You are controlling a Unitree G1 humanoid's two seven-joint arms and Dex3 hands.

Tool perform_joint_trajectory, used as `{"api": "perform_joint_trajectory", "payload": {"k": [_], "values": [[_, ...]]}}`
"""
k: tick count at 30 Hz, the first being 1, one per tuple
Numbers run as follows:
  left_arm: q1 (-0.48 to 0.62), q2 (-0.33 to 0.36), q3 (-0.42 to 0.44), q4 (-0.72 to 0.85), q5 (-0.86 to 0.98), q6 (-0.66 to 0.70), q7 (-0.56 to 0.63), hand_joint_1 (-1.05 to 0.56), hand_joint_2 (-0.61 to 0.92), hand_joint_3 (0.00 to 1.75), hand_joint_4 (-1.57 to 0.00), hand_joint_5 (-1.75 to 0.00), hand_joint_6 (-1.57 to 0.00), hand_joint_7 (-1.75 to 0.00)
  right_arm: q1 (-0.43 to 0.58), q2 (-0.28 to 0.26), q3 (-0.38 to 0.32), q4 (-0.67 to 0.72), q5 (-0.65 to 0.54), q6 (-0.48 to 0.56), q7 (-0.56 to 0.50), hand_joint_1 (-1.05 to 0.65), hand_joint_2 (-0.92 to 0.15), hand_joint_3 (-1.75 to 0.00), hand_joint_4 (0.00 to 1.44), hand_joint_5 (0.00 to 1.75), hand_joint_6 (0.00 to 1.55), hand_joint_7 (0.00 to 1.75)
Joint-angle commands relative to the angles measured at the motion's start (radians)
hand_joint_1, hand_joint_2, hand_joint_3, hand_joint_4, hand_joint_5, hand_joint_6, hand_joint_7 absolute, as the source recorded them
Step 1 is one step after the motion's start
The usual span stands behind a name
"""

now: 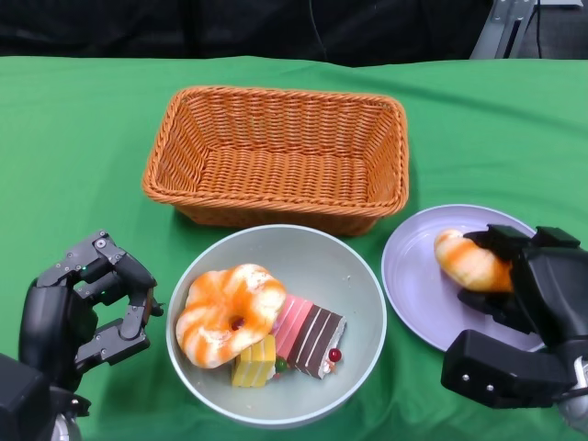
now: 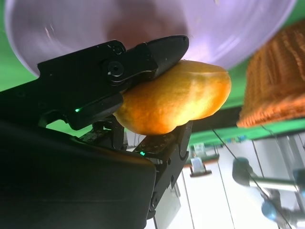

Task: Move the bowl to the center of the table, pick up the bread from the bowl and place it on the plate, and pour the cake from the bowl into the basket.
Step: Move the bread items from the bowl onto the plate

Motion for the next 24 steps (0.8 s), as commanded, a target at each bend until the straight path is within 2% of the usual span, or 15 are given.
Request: {"api": "perform_joint_trajectory", "payload": {"k": [1, 2, 4, 5, 6, 7, 10, 15, 19, 24], "values": [[-0.001, 0.014, 0.006, 0.004, -0.003, -0.010, -0.001, -0.01, 0.52, 1.14, -0.81, -1.62, -0.79, -1.48, 0.004, -0.008, 0.020, -0.040, -0.003, 0.064, 0.057, -0.32, -0.89, 0.00, 0.75, 1.06, 0.97, 0.15], [-0.002, 0.014, 0.006, 0.005, 0.001, -0.012, 0.002, 0.00, 0.52, 1.15, -0.81, -1.62, -0.79, -1.48, 0.020, -0.010, 0.026, -0.083, -0.012, 0.108, 0.087, -0.39, -0.90, 0.00, 0.73, 0.84, 0.90, 0.07], [-0.001, 0.014, 0.005, 0.002, 0.003, -0.008, 0.005, 0.00, 0.53, 1.16, -0.81, -1.62, -0.79, -1.48, 0.052, -0.013, 0.031, -0.170, -0.024, 0.182, 0.143, -0.50, -0.92, -0.01, 0.72, 0.37, 0.74, 0.02], [0.000, 0.014, 0.005, 0.000, 0.002, -0.004, 0.005, 0.00, 0.53, 1.16, -0.81, -1.62, -0.78, -1.48, 0.067, -0.015, 0.032, -0.210, -0.027, 0.210, 0.168, -0.56, -0.92, -0.04, 0.64, 0.19, 0.62, 0.01], [-0.001, 0.015, 0.004, 0.001, -0.002, -0.003, -0.001, 0.00, 0.53, 1.16, -0.81, -1.62, -0.78, -1.48, 0.086, -0.016, 0.033, -0.264, -0.029, 0.240, 0.197, -0.59, -0.92, -0.05, 0.62, 0.13, 0.57, 0.00], [-0.002, 0.016, 0.004, 0.004, -0.006, -0.004, -0.007, 0.01, 0.53, 1.16, -0.80, -1.62, -0.78, -1.48, 0.102, -0.016, 0.034, -0.309, -0.032, 0.266, 0.221, -0.65, -0.92, -0.08, 0.52, 0.05, 0.46, 0.00], [-0.011, 0.022, 0.006, 0.029, -0.006, -0.027, -0.018, 0.02, 0.53, 1.16, -0.80, -1.64, -0.77, -1.49, 0.145, -0.022, 0.039, -0.435, -0.044, 0.328, 0.285, -0.74, -0.92, -0.12, 0.36, 0.01, 0.31, 0.00], [-0.016, 0.023, 0.007, 0.044, -0.002, -0.033, -0.016, 0.00, 0.52, 1.16, -0.80, -1.63, -0.77, -1.50, 0.192, -0.024, 0.038, -0.561, -0.044, 0.375, 0.370, -0.84, -0.92, -0.22, 0.12, 0.00, 0.23, 0.00], [-0.015, 0.021, 0.007, 0.045, 0.002, -0.035, -0.011, -0.01, 0.52, 1.15, -0.80, -1.63, -0.77, -1.50, 0.214, -0.024, 0.032, -0.616, -0.037, 0.380, 0.401, -0.89, -0.92, -0.22, 0.02, 0.00, 0.22, 0.00], [-0.016, 0.021, 0.005, 0.046, 0.002, -0.035, -0.011, 0.00, 0.53, 1.15, -0.81, -1.63, -0.78, -1.49, 0.234, -0.024, 0.022, -0.664, -0.026, 0.365, 0.407, -0.97, -0.92, -0.24, 0.00, 0.00, 0.17, 0.00]]}}
